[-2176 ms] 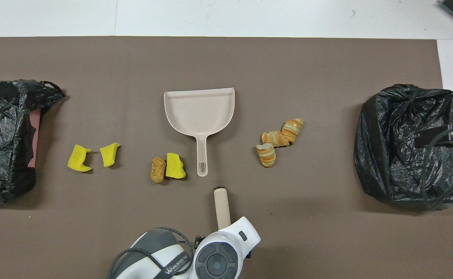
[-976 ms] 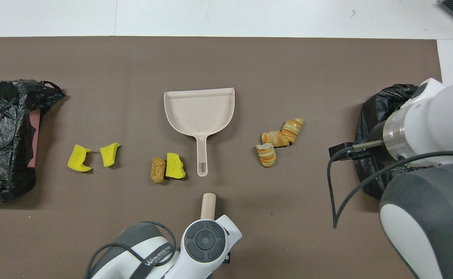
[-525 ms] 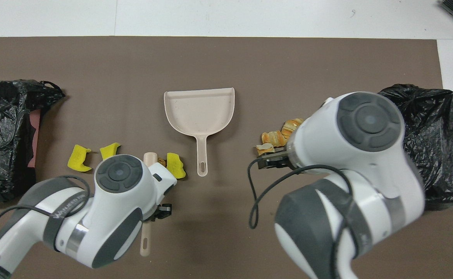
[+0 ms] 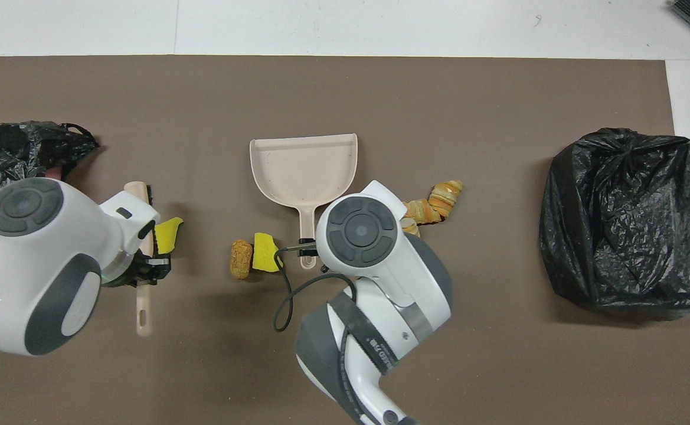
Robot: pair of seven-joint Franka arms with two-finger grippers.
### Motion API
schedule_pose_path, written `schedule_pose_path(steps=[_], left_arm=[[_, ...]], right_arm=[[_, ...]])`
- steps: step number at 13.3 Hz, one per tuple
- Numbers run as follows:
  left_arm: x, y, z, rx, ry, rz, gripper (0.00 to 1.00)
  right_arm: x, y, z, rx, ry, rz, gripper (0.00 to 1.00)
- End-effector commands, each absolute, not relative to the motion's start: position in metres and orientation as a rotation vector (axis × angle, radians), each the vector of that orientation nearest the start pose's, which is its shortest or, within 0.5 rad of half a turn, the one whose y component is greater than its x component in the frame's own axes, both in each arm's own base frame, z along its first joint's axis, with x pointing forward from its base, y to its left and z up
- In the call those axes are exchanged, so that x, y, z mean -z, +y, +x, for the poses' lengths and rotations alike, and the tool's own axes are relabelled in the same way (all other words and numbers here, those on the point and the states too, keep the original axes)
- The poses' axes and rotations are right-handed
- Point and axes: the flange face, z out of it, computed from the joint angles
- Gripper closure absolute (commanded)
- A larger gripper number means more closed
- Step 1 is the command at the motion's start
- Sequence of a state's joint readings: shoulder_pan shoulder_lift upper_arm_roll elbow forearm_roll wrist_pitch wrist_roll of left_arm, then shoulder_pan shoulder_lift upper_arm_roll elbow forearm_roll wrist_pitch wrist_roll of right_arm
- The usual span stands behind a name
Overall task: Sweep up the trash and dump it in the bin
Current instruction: 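Grasp the dustpan handle with the right gripper and lift it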
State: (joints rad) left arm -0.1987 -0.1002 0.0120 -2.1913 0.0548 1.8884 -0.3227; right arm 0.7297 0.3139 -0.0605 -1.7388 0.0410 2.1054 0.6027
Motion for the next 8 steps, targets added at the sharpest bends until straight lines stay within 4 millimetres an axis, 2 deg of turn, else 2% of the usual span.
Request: schedule_pose_path(steps=[1, 4, 7, 8], left_arm=[[-0.408, -0.037, 0.495, -0.219, -0.129, -3.047, 1.0], [-0.399, 0.01, 0.491, -0.232, -0.037, -3.066, 1.0], [-0.386, 0.041, 0.482, -0.264, 0.027, -3.079, 1.0], [-0.379, 0.043, 0.478, -0.267, 0.047, -3.081, 1.0]], right_arm=[[-0.39, 0.44, 0.511, 0.104, -0.083, -3.07, 0.0], [-0.37, 0.446, 0.519, 0.159, -0.104, -3.046, 0.0], [-0.37, 0.444, 0.525, 0.204, -0.189, -3.028, 0.0], [-0.367, 0.444, 0.524, 0.205, -0.202, -3.03, 0.0]])
